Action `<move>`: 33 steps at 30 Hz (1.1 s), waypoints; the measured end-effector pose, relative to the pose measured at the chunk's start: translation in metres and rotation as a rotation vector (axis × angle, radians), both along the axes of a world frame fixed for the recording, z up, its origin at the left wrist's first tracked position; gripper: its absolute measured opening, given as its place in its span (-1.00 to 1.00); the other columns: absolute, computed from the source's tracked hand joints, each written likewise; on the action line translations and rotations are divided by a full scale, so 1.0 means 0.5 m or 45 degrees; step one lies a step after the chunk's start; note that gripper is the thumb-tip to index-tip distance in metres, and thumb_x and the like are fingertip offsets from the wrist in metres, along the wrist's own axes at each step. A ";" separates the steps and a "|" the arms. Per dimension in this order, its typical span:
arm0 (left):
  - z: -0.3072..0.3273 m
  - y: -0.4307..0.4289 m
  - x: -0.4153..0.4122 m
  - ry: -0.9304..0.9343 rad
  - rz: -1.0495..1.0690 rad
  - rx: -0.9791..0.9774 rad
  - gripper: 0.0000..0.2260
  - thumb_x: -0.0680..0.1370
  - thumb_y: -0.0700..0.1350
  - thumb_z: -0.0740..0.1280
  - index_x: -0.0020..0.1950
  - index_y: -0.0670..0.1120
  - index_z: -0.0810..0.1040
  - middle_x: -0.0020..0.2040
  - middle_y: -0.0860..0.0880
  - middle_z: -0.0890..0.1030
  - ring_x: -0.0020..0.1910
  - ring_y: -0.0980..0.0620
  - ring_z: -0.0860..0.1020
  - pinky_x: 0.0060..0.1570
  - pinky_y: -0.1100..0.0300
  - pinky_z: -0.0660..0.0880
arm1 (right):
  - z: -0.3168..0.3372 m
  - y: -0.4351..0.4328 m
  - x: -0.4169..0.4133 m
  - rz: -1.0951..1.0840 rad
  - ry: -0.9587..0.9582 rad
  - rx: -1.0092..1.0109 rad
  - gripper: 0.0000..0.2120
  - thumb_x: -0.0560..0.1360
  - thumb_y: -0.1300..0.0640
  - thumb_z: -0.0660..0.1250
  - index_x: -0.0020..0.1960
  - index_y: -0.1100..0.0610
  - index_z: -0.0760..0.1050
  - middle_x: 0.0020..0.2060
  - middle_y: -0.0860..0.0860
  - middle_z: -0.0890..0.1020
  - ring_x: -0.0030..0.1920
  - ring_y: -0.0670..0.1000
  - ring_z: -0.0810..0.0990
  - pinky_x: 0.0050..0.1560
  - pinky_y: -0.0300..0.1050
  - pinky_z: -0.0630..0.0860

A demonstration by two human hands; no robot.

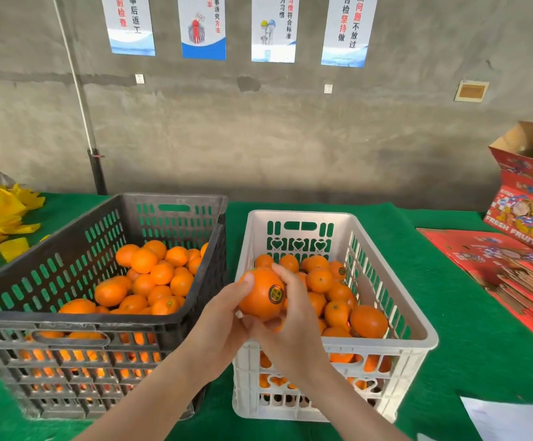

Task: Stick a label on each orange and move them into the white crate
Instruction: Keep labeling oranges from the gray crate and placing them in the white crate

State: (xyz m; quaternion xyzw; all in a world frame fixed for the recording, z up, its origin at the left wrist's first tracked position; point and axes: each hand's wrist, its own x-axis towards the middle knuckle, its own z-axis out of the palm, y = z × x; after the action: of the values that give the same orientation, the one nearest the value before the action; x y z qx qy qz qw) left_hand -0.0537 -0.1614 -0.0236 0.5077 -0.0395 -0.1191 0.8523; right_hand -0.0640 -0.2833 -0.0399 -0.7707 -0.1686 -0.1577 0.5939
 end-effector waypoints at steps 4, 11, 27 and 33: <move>-0.021 -0.026 0.053 -0.122 0.389 0.635 -0.63 0.64 0.10 0.08 -0.14 -0.03 0.58 -0.26 -0.04 0.67 -0.19 -0.06 0.65 -0.26 0.21 0.53 | -0.006 -0.023 0.049 -0.133 -0.033 -0.153 -0.31 0.27 0.08 0.49 0.23 -0.27 0.20 0.18 -0.15 0.37 0.18 -0.12 0.43 0.10 -0.17 0.53; -0.093 -0.050 0.115 -0.596 0.270 1.873 -0.82 0.61 -0.07 0.19 0.18 -0.02 0.48 -0.08 0.02 0.60 -0.14 0.06 0.55 -0.14 0.13 0.51 | 0.005 -0.166 0.265 -0.552 0.259 -0.492 -0.25 0.29 0.20 0.47 0.39 0.09 0.20 0.25 0.10 0.43 0.24 0.13 0.43 0.13 -0.04 0.46; -0.104 -0.053 0.121 -0.571 0.333 1.927 -0.84 0.58 0.01 0.24 0.13 0.04 0.52 -0.14 0.07 0.55 -0.20 0.10 0.53 -0.28 0.25 0.49 | -0.061 -0.256 0.334 -0.717 0.502 -1.410 -0.32 0.47 0.32 0.26 0.50 0.20 0.04 0.47 0.26 0.12 0.47 0.28 0.09 0.42 0.18 0.19; -0.090 -0.045 0.108 -0.638 0.378 1.826 -0.90 0.58 -0.09 0.22 -0.06 -0.03 0.52 -0.24 0.00 0.58 -0.27 -0.01 0.51 -0.35 0.19 0.37 | 0.029 -0.115 0.108 -0.132 -0.562 -0.439 -0.89 0.49 0.18 0.32 -0.17 0.20 0.56 -0.29 0.00 0.61 -0.28 -0.11 0.55 -0.26 -0.39 0.43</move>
State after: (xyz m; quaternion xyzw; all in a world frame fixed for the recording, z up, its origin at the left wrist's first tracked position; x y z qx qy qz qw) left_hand 0.0004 -0.1841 -0.0687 0.9473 -0.0760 0.1185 0.2876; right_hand -0.0099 -0.3408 -0.0255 -0.8151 -0.2784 -0.3208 0.3940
